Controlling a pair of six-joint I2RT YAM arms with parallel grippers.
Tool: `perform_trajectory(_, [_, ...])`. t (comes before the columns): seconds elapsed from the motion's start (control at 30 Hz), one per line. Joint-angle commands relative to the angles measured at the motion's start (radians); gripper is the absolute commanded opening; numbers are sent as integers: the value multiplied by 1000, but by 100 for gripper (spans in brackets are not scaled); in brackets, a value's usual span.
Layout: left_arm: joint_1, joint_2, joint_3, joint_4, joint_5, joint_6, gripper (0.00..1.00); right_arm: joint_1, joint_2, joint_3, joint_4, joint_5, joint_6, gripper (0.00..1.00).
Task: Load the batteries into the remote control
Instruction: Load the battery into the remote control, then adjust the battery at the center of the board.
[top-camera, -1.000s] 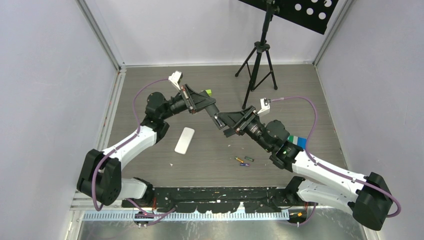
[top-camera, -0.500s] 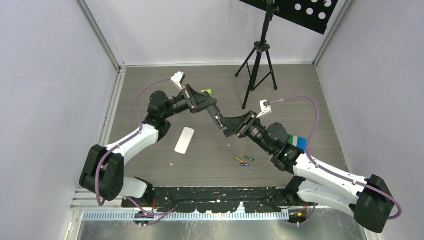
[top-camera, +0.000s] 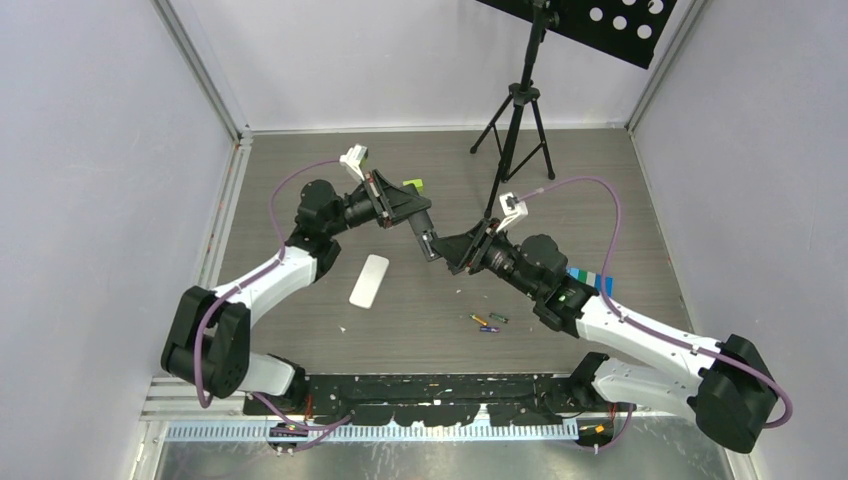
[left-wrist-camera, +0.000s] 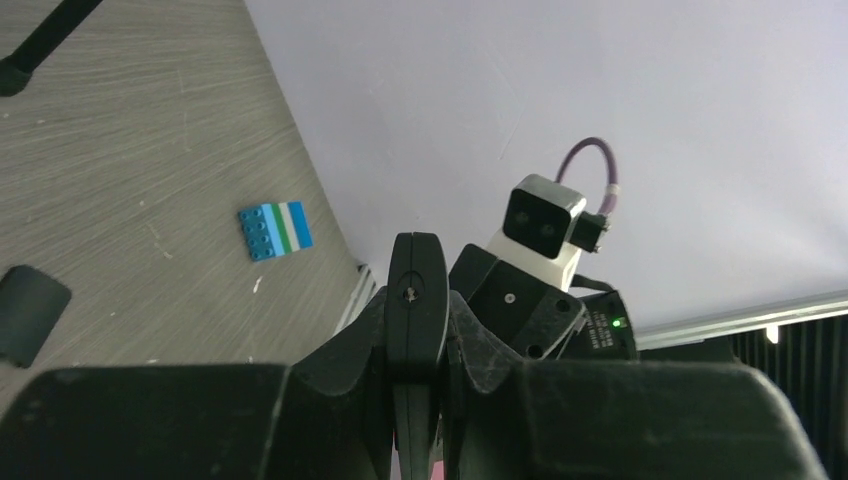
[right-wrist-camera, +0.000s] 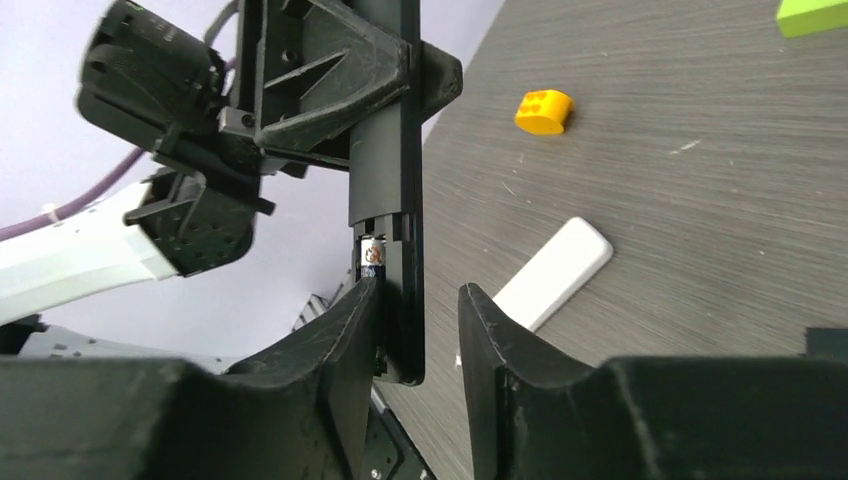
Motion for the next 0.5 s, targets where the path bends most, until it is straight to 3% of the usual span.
perform_trajectory(0.0, [-10,-52,18,-73,-19,142,0,-5,-19,91,-254,-14,-86,44])
perform_trajectory(0.13, [2,-80,-33,-82,16,243,0,-26,-79,180,-503,140,-108,53])
perform_trajectory(0.33, [7,-119,-65,-161,91,445,0,-33,-176,219,-623,153,-142,66])
perform_trajectory(0.47, [7,-155,-98,-199,122,525,0,-35,-155,270,-796,243,-138,68])
